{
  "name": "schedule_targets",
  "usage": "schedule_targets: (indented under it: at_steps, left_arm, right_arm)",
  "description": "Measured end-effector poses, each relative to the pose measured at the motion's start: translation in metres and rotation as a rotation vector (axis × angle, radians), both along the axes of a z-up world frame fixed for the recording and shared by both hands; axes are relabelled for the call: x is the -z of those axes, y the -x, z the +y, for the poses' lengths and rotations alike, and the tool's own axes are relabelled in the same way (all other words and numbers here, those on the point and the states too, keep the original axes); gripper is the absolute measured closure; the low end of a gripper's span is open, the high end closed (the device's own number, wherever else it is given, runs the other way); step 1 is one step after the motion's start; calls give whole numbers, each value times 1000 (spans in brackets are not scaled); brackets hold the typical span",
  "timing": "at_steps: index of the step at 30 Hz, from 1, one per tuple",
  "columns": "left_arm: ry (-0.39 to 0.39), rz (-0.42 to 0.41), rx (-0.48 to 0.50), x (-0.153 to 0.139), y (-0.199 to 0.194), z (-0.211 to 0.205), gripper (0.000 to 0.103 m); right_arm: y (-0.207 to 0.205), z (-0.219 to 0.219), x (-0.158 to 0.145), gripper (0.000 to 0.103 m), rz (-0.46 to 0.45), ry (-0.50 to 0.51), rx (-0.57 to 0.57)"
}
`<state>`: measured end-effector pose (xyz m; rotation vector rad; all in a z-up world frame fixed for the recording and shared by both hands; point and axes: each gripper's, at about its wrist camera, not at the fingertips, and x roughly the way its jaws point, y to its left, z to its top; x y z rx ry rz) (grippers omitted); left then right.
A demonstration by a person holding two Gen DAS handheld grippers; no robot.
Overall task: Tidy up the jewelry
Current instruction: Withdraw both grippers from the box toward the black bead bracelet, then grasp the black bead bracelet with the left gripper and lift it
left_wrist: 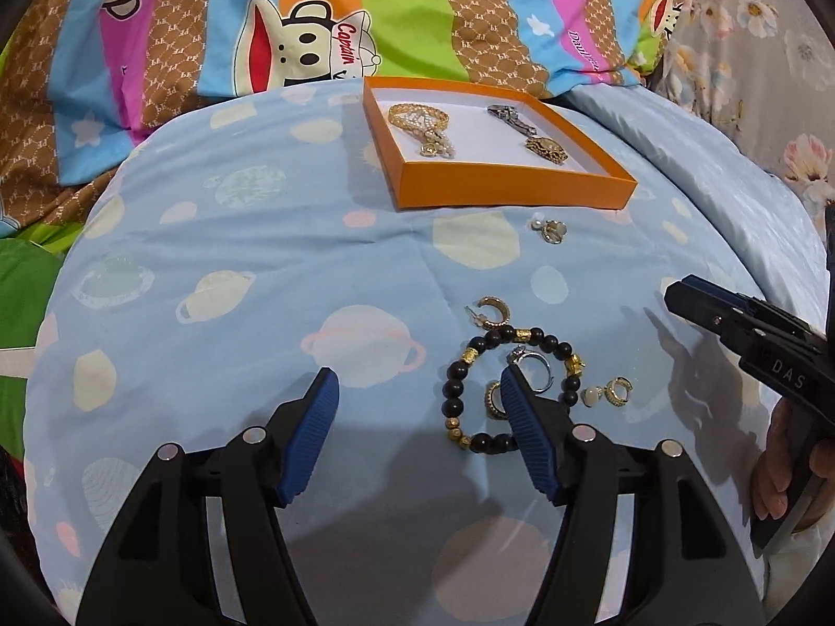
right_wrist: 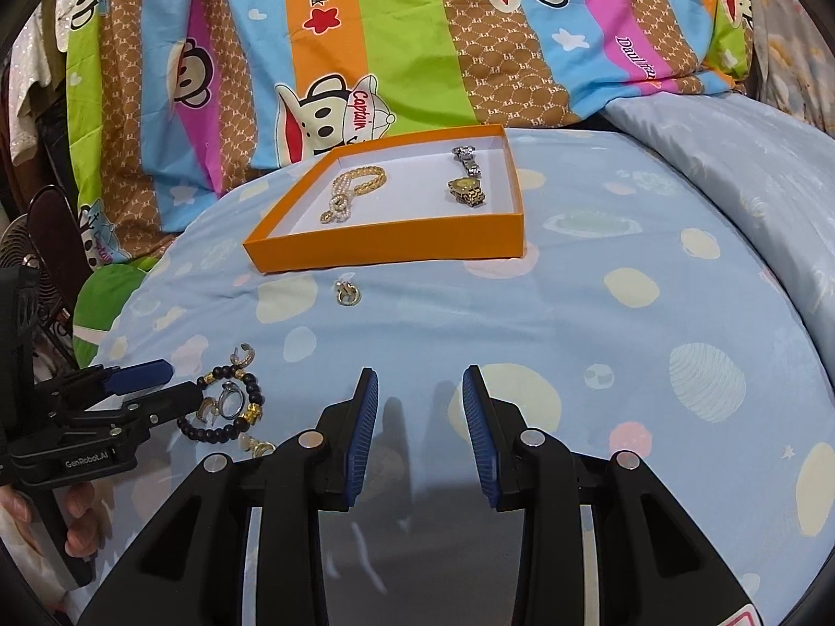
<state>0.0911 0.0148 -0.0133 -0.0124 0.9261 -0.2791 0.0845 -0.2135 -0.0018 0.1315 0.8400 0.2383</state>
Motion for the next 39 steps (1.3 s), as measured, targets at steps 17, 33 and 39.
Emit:
schedule_targets:
  at_steps: [17, 33, 39]
  left_arm:
    - [-19, -17, 27, 0, -7, -16, 66]
    - [2, -14, 74, 2, -8, -22, 88]
    - [-27, -28, 109, 2, -8, -30, 88]
  right_arm:
    - [-10, 9, 1, 69, 14, -17, -26]
    - [-25, 24, 0, 69, 11, 2, -60]
    - [-45, 36, 0, 69, 4, 51, -82]
